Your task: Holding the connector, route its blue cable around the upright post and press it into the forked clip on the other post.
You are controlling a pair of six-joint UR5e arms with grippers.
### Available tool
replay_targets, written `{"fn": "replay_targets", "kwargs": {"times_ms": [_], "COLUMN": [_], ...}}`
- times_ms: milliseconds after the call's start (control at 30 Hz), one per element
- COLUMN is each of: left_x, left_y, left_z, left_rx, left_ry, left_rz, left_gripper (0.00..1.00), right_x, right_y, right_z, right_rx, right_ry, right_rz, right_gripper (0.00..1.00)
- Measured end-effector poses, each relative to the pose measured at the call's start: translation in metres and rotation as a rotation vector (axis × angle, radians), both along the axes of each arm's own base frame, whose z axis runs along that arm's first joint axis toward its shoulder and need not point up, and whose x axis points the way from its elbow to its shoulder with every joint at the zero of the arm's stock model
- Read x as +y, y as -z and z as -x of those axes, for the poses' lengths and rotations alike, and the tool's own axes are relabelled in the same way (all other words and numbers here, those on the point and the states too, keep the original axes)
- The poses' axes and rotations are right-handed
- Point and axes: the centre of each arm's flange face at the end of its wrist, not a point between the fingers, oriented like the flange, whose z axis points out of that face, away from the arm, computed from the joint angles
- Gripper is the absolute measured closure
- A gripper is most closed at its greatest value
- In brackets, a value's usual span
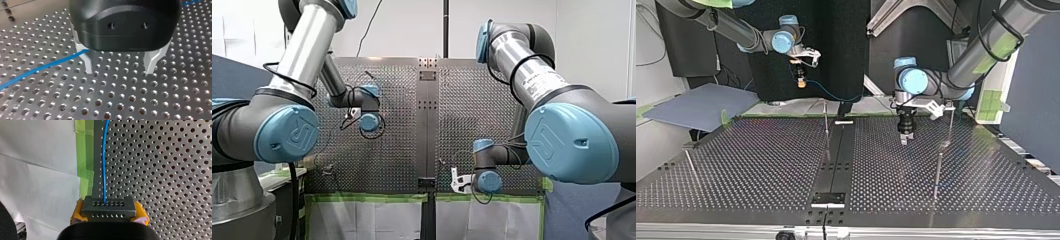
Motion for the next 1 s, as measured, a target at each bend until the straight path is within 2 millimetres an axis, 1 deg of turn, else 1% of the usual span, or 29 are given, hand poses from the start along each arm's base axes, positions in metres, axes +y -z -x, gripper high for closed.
{"fn": "replay_targets", "kwargs": {"times_ms": [233, 400, 667, 933, 1000], "left_x": [-0.001, -0.005, -0.015, -0.010, -0.008], "left_y": [0.005, 0.017, 0.047, 0.088, 0.095], "left_z": [0.001, 0.003, 0.004, 0.005, 0.005], "left_rx": [0.002, 0.018, 0.033, 0.094, 0.105], "left_ry": [0.006, 0.014, 0.041, 0.024, 0.015], "left_rz": [0.008, 0.005, 0.025, 0.037, 0.035], "left_gripper": [0.00, 0.00, 0.00, 0.00, 0.00], "right_x": [0.000, -0.001, 0.000, 0.002, 0.002], "right_y": [0.000, 0.000, 0.000, 0.000, 0.000], "right_z": [0.000, 0.000, 0.000, 0.000, -0.001], "right_rx": [-0.003, -0.004, 0.002, 0.006, 0.006], "right_ry": [0.000, 0.000, 0.000, -0.001, -0.002], "right_rz": [0.003, 0.004, -0.003, -0.007, -0.008], "right_gripper": [1.00, 1.00, 1.00, 1.00, 1.00]}}
